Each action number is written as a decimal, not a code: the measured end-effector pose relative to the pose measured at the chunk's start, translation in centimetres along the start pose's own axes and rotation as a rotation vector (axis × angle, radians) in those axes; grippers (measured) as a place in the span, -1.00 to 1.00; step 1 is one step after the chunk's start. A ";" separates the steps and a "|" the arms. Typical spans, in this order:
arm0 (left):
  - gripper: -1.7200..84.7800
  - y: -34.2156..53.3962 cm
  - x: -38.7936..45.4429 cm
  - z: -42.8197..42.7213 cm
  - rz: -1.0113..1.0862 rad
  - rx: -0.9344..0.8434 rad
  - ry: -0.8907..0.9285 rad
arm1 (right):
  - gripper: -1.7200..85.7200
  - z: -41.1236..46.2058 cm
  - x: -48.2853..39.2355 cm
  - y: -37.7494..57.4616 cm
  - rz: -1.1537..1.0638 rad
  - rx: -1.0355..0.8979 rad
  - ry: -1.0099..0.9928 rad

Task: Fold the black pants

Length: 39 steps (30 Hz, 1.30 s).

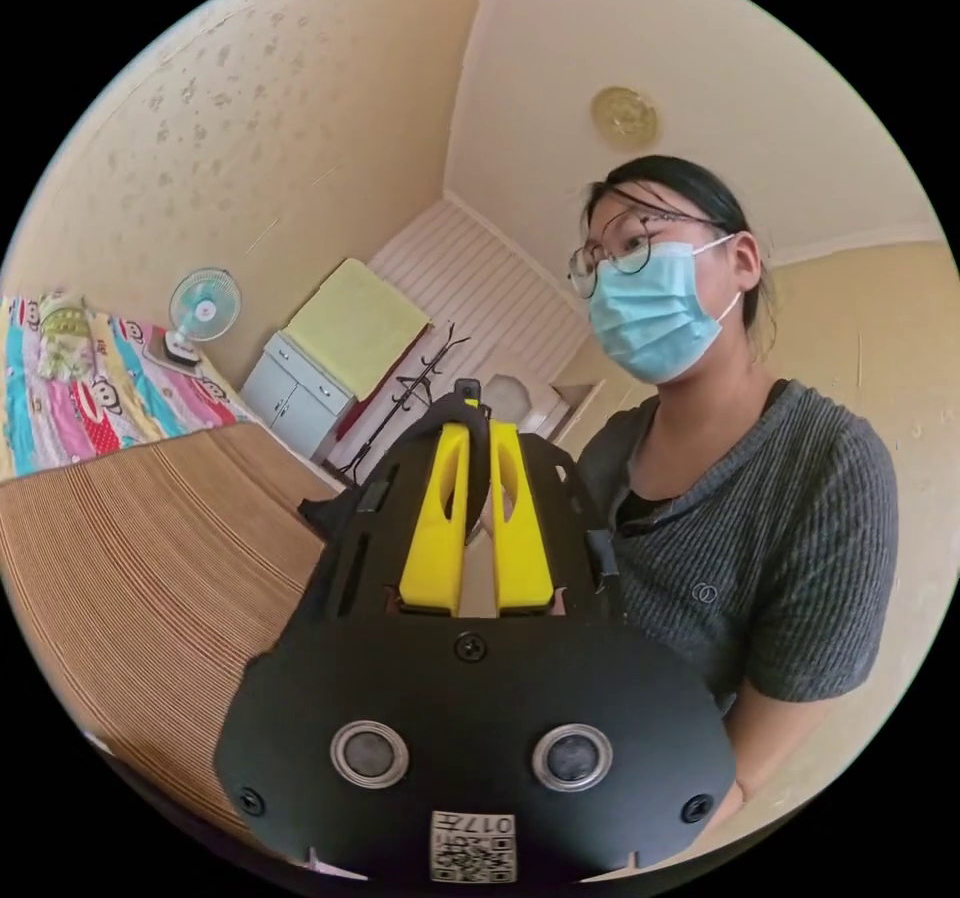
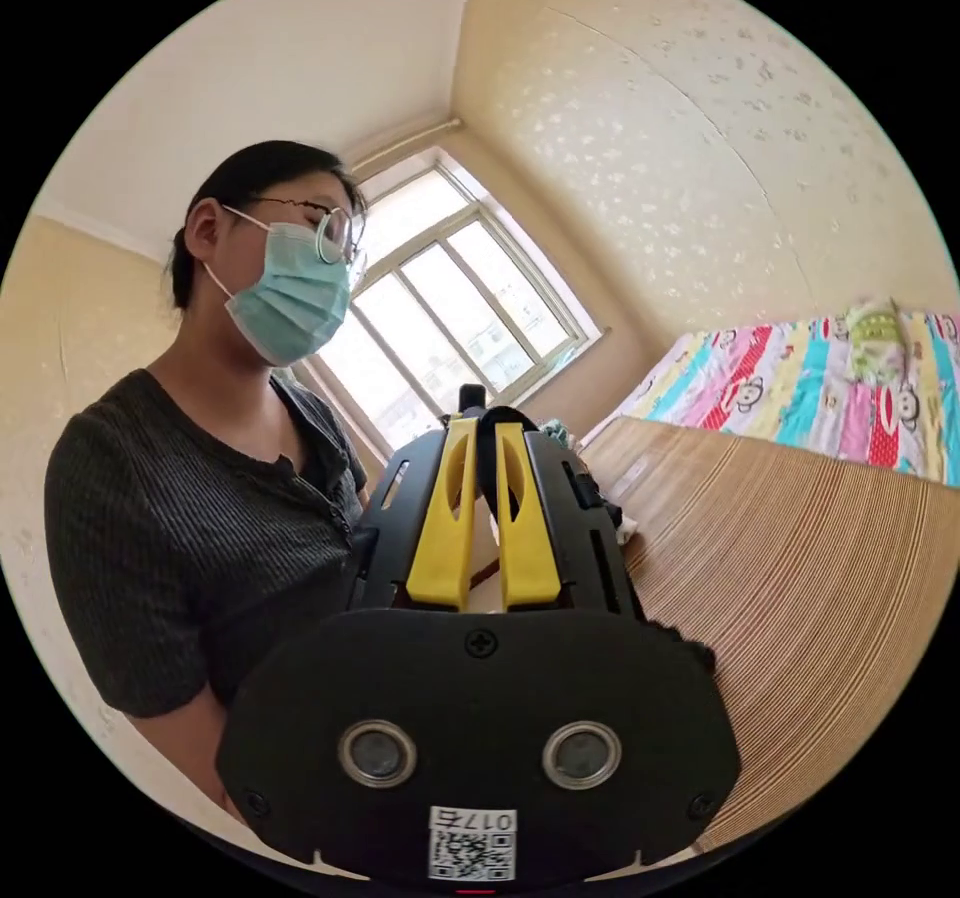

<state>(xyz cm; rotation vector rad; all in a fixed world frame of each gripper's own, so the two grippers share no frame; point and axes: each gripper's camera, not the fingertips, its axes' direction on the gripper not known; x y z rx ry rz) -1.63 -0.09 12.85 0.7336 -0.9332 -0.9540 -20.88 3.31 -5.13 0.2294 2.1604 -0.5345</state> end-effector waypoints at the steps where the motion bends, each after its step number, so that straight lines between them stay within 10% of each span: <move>1: -0.87 -0.9 0.5 0.1 0.014 0.012 0.004 | -0.92 -0.1 -1.4 -1.9 -0.041 0.015 0.004; 17: -0.86 -4.7 -17.4 1.6 -0.494 -0.046 -0.501 | -0.91 10.5 26.0 -2.7 0.416 -0.182 0.368; 29: -0.76 21.3 -21.8 5.3 -1.147 -0.268 -0.497 | -0.88 13.2 33.7 36.3 1.083 -0.516 0.464; 39: -0.53 15.9 -29.2 3.8 -1.031 -0.197 -0.642 | -0.57 13.3 43.0 35.6 1.065 -0.315 0.357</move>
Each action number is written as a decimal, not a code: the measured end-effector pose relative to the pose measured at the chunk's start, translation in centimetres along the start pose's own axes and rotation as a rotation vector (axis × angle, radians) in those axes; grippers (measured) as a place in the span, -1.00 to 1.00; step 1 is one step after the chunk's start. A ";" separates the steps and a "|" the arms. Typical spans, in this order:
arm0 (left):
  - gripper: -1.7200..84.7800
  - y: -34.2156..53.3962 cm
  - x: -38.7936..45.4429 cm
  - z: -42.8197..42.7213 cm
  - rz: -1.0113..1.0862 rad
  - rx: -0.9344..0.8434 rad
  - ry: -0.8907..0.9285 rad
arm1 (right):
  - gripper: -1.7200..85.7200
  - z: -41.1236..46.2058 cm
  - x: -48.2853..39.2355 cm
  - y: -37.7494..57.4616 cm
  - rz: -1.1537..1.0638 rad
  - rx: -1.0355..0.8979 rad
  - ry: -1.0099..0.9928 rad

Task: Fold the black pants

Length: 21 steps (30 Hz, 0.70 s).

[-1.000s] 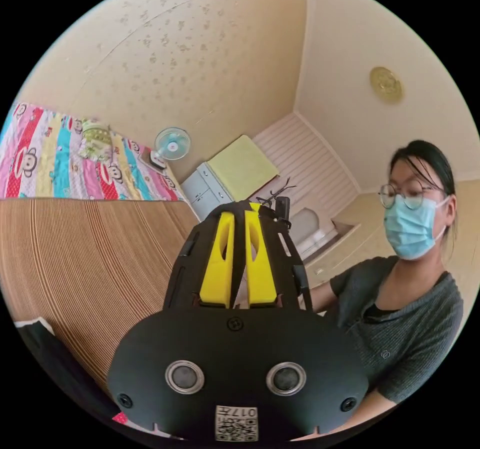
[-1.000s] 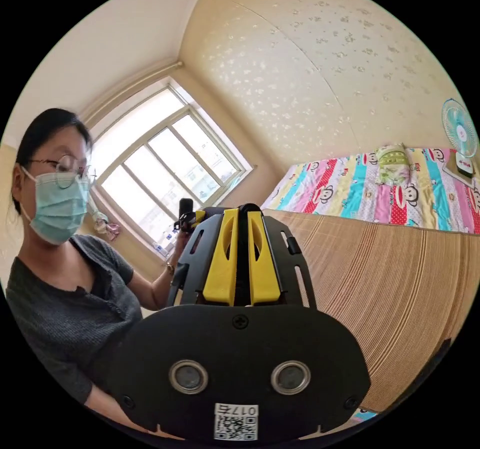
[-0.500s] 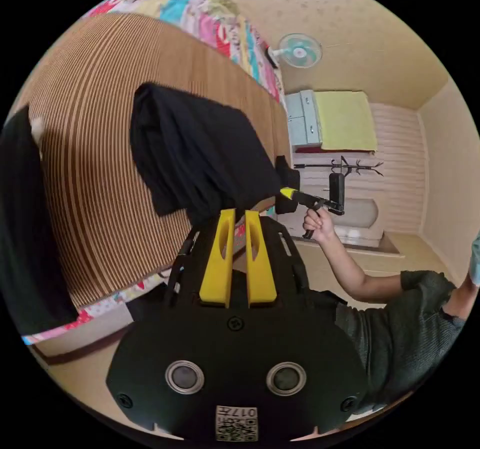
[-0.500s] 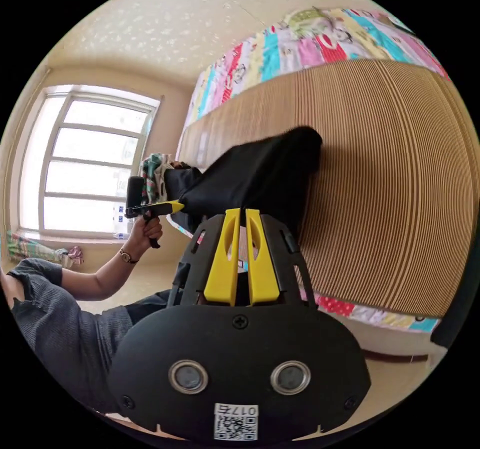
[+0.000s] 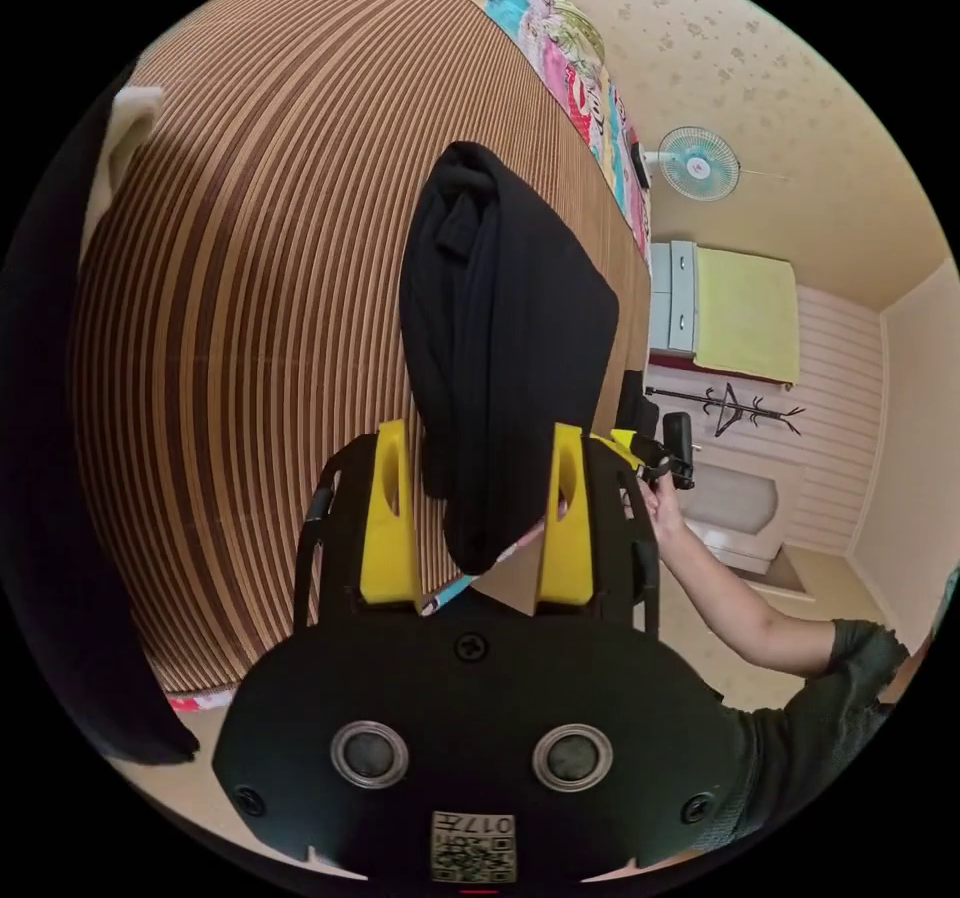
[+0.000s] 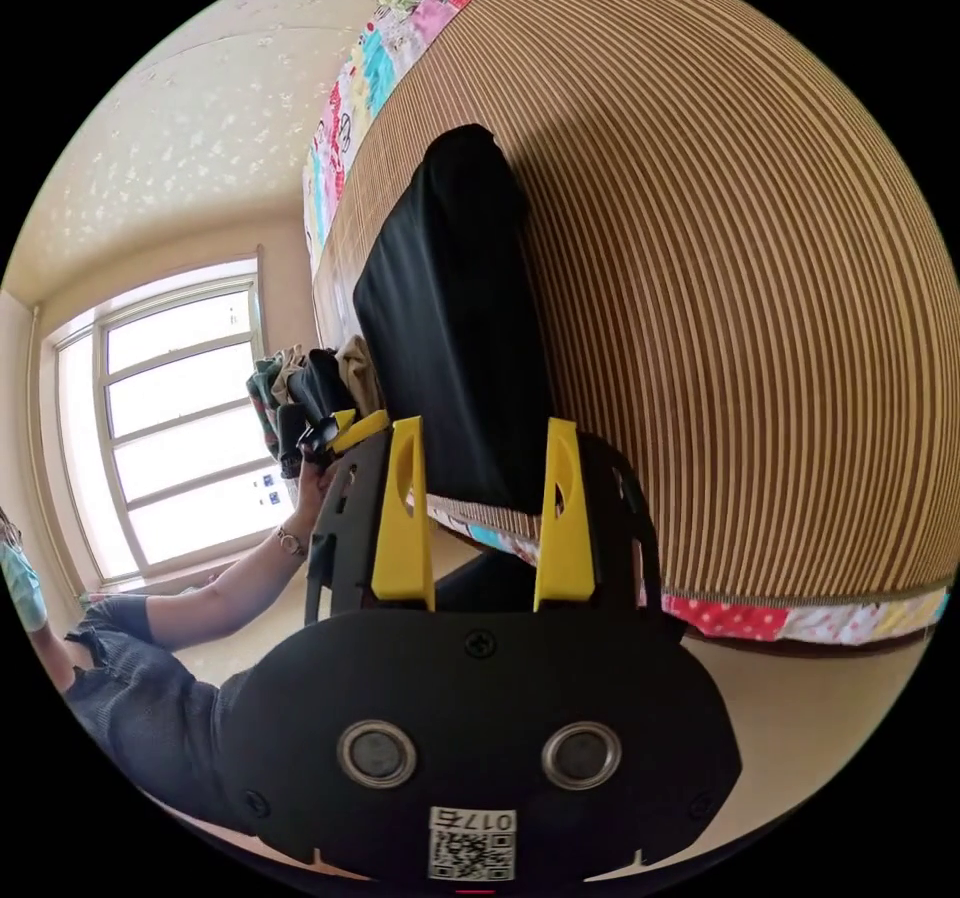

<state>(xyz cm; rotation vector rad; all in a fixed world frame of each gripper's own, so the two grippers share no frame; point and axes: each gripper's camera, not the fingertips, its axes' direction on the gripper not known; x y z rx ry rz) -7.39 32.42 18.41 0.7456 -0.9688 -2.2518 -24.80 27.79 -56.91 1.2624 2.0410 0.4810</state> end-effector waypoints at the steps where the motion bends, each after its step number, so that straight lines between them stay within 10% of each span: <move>1: -0.53 -0.8 0.1 0.2 0.005 -0.003 -0.011 | -0.55 0.9 0.2 -2.1 -0.008 -0.008 -0.019; 9: -0.59 -3.4 1.8 0.9 -0.010 -0.022 -0.073 | -0.57 5.7 -0.9 -5.7 -0.035 -0.080 0.149; 21: -0.75 6.7 6.8 -1.9 0.075 -0.329 0.056 | -0.80 5.7 -3.2 11.9 0.076 -0.090 -0.216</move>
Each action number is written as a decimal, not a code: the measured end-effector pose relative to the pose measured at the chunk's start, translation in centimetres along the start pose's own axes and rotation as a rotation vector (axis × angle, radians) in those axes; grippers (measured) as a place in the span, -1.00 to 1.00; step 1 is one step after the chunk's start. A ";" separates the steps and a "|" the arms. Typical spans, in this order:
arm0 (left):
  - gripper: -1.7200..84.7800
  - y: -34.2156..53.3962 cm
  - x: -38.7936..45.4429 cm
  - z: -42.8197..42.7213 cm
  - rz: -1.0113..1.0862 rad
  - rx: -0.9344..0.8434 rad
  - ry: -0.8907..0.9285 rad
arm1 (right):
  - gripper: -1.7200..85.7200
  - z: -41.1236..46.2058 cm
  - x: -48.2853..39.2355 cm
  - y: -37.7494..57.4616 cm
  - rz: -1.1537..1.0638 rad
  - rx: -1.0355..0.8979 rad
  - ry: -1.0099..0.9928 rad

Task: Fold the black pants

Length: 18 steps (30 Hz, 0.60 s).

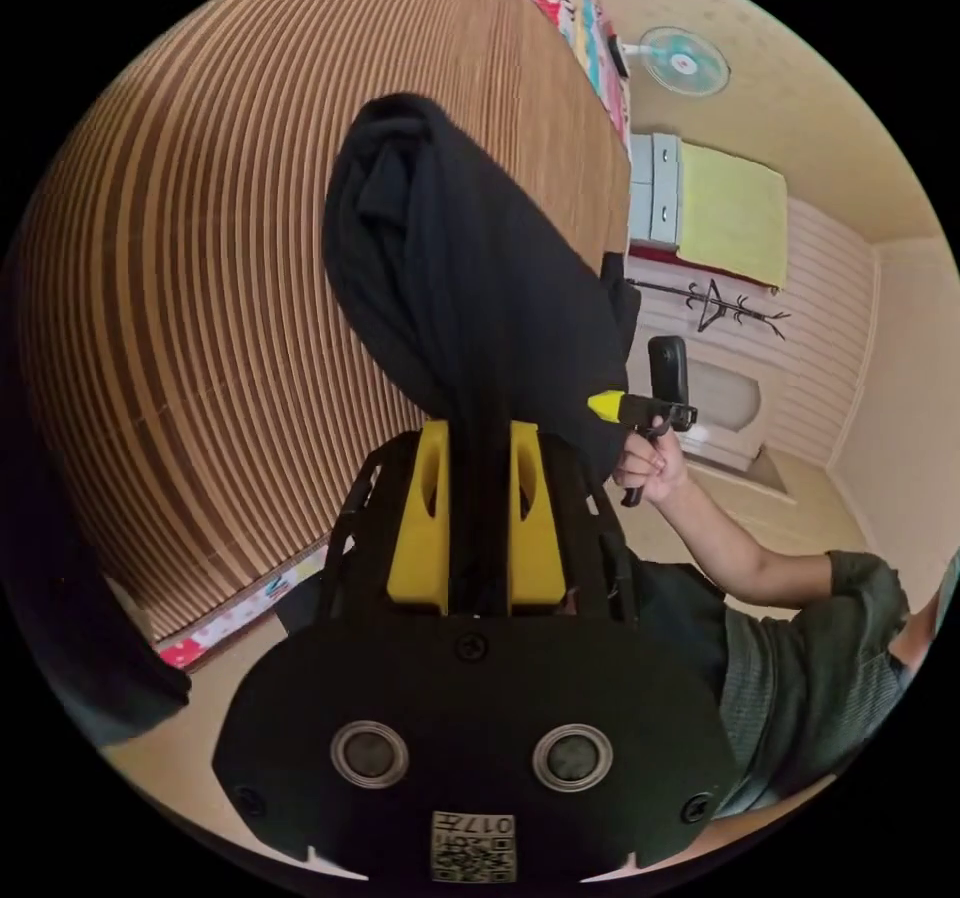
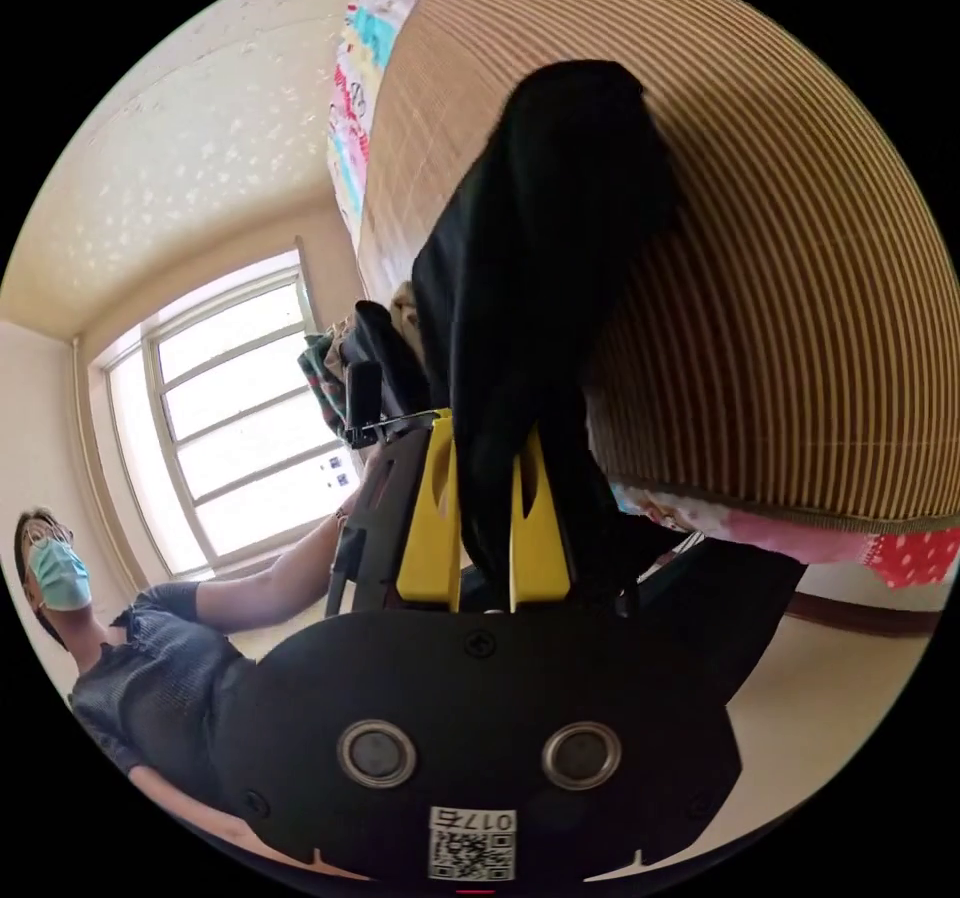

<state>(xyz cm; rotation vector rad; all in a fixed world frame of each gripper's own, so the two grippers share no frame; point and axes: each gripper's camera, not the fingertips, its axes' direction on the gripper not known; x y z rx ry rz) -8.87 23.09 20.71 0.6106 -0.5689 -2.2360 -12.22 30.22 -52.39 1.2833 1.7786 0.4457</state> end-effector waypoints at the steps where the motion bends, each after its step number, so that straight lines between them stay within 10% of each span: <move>1: -0.75 0.6 1.0 -0.9 0.024 0.006 -0.015 | -0.81 0.6 -2.8 1.2 -0.044 -0.024 0.014; 12: -0.76 18.4 16.2 -27.4 0.242 0.416 -0.288 | -0.83 11.8 -31.7 6.6 -0.490 -0.133 -0.065; 18: -0.68 28.9 13.6 -35.4 -0.053 0.562 -0.528 | -0.79 25.9 -42.6 5.3 -0.590 -0.329 0.080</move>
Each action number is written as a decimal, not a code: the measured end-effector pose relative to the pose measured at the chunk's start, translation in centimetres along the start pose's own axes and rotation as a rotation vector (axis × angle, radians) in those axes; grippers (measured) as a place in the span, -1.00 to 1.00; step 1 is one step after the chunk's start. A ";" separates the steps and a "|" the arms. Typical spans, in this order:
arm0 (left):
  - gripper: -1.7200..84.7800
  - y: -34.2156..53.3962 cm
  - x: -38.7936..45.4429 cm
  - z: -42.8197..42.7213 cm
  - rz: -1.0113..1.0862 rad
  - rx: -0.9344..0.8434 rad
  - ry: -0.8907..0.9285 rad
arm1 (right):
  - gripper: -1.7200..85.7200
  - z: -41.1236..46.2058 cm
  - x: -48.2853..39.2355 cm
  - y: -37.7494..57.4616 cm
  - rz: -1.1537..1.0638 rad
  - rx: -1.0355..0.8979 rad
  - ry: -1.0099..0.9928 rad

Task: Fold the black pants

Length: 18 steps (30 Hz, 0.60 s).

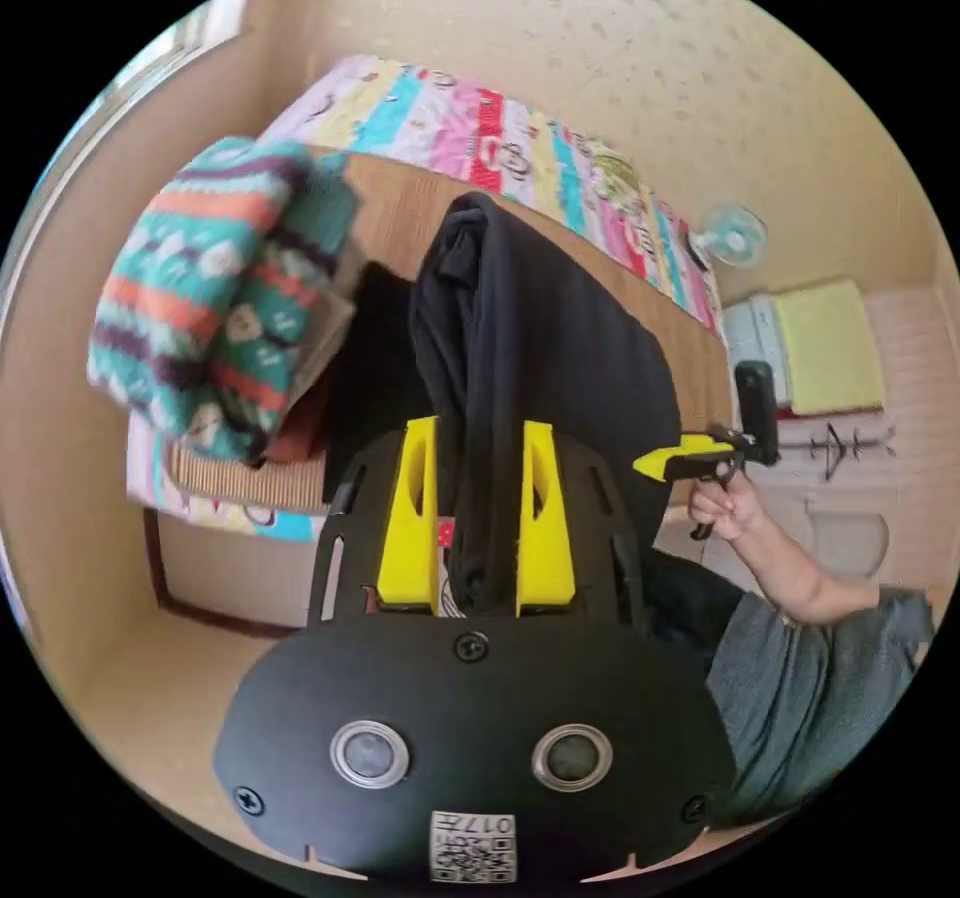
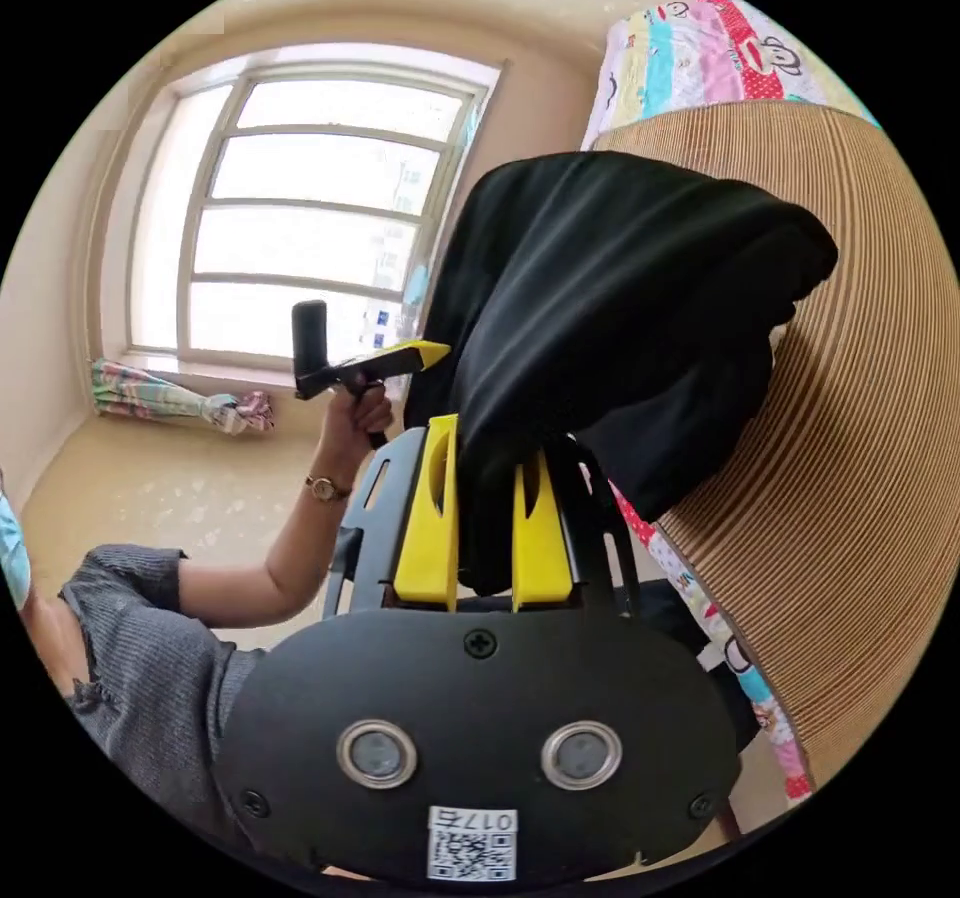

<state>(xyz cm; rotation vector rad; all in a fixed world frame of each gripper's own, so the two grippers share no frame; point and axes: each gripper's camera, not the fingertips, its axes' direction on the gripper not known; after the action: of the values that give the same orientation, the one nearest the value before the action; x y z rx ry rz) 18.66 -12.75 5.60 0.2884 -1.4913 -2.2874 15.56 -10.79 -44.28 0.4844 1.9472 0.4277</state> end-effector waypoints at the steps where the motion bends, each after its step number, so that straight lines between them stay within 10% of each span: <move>1: -0.68 0.8 -1.4 -0.3 -0.073 0.004 -0.035 | -0.80 3.0 -0.2 -2.0 -0.002 -0.093 0.095; 6: -0.68 10.7 -9.0 -1.8 -0.489 0.207 0.193 | -0.91 6.1 3.9 -3.5 0.188 -0.226 0.220; 18: -0.72 6.2 -4.2 3.6 -0.309 0.230 0.262 | -0.95 -18.5 13.8 30.4 1.086 0.152 0.151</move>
<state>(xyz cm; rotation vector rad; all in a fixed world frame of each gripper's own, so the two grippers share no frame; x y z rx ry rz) 22.38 -10.13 12.55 0.9053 -1.6622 -2.1892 -2.23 20.80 -32.39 1.6525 1.7096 1.0070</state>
